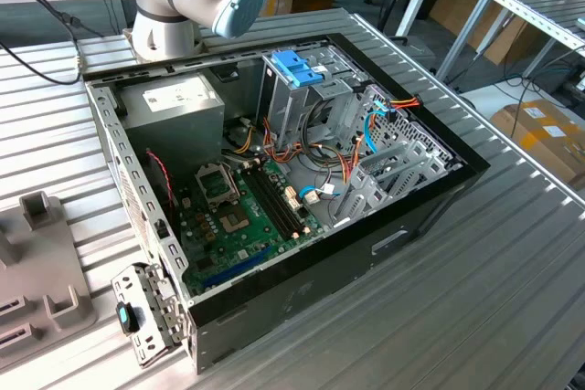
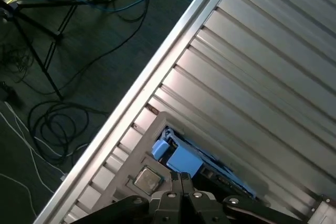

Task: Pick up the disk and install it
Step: 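Pick up the disk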

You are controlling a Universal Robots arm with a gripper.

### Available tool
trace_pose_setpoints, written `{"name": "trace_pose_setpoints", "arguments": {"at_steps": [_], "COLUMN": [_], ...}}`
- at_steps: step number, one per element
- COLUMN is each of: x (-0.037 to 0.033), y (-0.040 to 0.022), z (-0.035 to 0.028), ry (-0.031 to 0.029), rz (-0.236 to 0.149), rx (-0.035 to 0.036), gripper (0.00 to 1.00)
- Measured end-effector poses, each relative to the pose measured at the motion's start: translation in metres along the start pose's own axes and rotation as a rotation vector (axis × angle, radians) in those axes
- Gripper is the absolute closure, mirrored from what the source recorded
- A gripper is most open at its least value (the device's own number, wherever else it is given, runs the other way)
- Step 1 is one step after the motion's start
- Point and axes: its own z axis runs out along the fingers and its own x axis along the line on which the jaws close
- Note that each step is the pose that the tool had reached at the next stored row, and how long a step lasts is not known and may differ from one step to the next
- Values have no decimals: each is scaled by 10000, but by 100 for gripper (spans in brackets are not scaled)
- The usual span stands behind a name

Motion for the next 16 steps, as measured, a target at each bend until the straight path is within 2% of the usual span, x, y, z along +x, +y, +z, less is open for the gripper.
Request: {"name": "trace_pose_setpoints", "arguments": {"at_steps": [1, 3, 9, 16], "x": [0, 0, 0, 0], "y": [0, 0, 0, 0], "z": [0, 0, 1, 3], "ry": [3, 12, 27, 52], "rz": [-136, -678, -1513, -2929], "rx": [1, 8, 19, 37], "gripper": [89, 89, 89, 89]}}
